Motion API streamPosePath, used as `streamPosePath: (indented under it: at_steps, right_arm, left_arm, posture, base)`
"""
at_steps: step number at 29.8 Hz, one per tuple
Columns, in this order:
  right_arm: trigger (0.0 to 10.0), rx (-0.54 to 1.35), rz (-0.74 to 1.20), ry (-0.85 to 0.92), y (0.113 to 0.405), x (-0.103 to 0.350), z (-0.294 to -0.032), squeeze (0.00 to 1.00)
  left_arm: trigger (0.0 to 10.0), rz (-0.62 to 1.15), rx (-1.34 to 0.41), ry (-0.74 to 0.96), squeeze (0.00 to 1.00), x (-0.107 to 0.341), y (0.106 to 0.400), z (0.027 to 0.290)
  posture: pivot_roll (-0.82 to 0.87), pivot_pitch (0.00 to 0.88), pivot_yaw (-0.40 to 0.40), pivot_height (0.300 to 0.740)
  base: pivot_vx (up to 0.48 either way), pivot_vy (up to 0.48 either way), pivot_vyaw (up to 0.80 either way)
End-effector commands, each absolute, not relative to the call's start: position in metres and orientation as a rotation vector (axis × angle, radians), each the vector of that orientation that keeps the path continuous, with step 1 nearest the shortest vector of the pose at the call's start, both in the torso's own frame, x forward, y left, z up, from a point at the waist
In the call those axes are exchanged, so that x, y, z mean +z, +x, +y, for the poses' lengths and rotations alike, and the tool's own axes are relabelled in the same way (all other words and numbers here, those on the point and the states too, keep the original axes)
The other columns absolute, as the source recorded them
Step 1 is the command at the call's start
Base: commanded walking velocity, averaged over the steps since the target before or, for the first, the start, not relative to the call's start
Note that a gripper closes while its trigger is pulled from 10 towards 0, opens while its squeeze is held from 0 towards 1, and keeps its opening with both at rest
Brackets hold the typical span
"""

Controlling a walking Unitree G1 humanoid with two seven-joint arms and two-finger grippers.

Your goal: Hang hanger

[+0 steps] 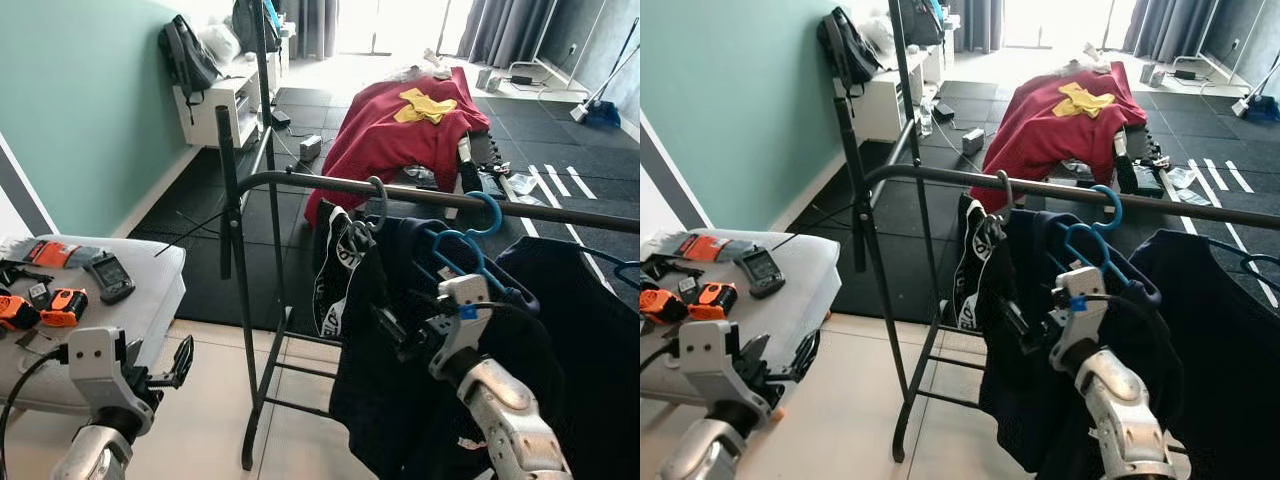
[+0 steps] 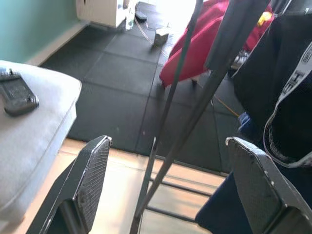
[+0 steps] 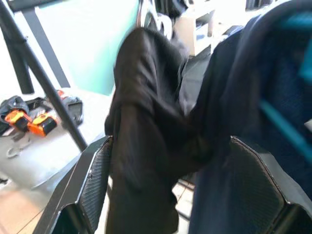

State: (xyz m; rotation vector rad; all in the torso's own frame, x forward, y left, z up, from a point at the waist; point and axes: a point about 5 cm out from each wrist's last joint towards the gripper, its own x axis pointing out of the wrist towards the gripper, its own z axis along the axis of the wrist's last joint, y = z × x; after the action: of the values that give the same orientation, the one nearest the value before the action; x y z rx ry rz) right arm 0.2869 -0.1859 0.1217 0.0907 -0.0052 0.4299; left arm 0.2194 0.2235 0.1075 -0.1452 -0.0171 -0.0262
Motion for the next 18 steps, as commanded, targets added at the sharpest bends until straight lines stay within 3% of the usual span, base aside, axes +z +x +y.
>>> streamPosePath:
  at_steps: [1, 18]
  right_arm:
    - [10.0, 0.425, -0.011, 0.106, 0.286, 0.124, -0.187, 0.00]
    - [10.0, 0.297, 0.020, 0.035, 0.293, 0.122, -0.208, 0.00]
  left_arm:
    - [10.0, -0.007, -0.009, -0.160, 0.00, 0.108, 0.217, 0.226]
    - [10.0, -0.003, -0.016, -0.192, 0.00, 0.111, 0.217, 0.223]
  posture:
    - [-0.11, 0.086, -0.038, 0.740]
    - [-0.12, 0.067, -0.036, 0.740]
  base:
    - [0.000, 0.000, 0.00]
    - [-0.336, 0.000, 0.00]
